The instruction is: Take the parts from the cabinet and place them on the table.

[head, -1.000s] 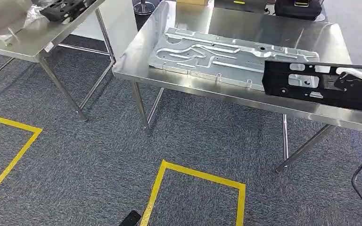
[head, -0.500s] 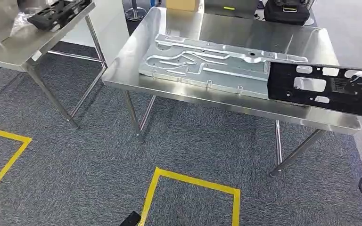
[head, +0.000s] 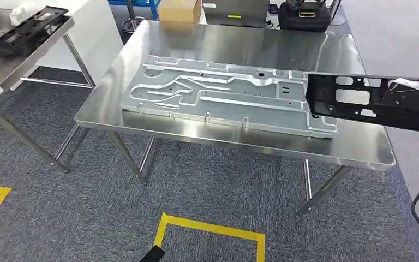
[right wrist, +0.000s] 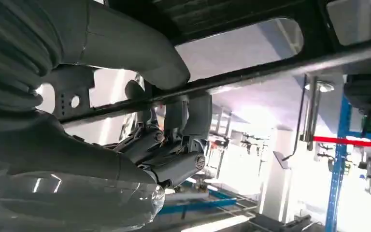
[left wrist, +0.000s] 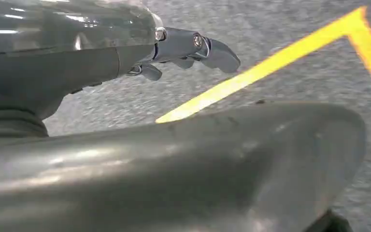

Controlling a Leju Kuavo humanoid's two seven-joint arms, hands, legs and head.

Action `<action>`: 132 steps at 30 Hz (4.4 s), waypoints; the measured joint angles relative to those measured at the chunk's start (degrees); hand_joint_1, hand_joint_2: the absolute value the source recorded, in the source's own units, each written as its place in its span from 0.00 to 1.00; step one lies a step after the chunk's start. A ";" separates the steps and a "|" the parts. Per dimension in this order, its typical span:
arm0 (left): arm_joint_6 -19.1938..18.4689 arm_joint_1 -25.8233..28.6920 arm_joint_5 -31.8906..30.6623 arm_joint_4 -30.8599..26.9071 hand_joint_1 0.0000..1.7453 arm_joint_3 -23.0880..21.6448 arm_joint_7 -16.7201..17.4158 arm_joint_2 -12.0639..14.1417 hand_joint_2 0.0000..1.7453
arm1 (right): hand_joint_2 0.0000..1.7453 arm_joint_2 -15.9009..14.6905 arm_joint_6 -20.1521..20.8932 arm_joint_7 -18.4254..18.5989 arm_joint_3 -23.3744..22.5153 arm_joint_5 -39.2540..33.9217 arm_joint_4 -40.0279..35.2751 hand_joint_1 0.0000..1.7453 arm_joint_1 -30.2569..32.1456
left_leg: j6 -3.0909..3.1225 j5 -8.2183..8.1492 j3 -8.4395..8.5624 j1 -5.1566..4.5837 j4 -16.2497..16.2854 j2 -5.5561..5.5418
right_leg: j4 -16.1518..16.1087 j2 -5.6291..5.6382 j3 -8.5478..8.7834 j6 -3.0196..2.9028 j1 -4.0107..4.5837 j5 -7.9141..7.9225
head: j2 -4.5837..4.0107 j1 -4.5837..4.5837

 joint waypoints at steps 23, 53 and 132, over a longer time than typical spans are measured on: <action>0.96 -1.99 -1.88 -0.04 0.00 0.04 0.70 -0.42 0.00 | 1.00 24.17 2.45 4.96 5.51 5.37 18.35 1.00 -9.63 | -1.86 0.18 4.33 0.77 -1.51 -0.64 | 1.85 -0.53 -7.79 1.63 -0.71 4.54 | 0.00 -0.26; 1.51 -1.39 -1.73 -0.04 0.00 1.29 1.16 -0.77 0.00 | 1.00 34.25 1.16 8.61 7.65 7.91 23.42 1.00 -11.74 | -2.45 0.24 4.51 0.93 -1.38 -0.71 | 1.81 -0.62 -7.48 1.44 -0.66 4.50 | 0.00 -0.28; 0.52 0.43 -0.94 -0.04 0.00 5.86 -0.15 0.39 0.00 | 1.00 41.74 -4.83 4.61 10.27 1.77 19.16 1.00 -4.26 | -2.44 0.22 4.54 0.95 -1.36 -0.70 | 1.81 -0.62 -7.43 1.46 -0.63 4.49 | 0.00 -0.28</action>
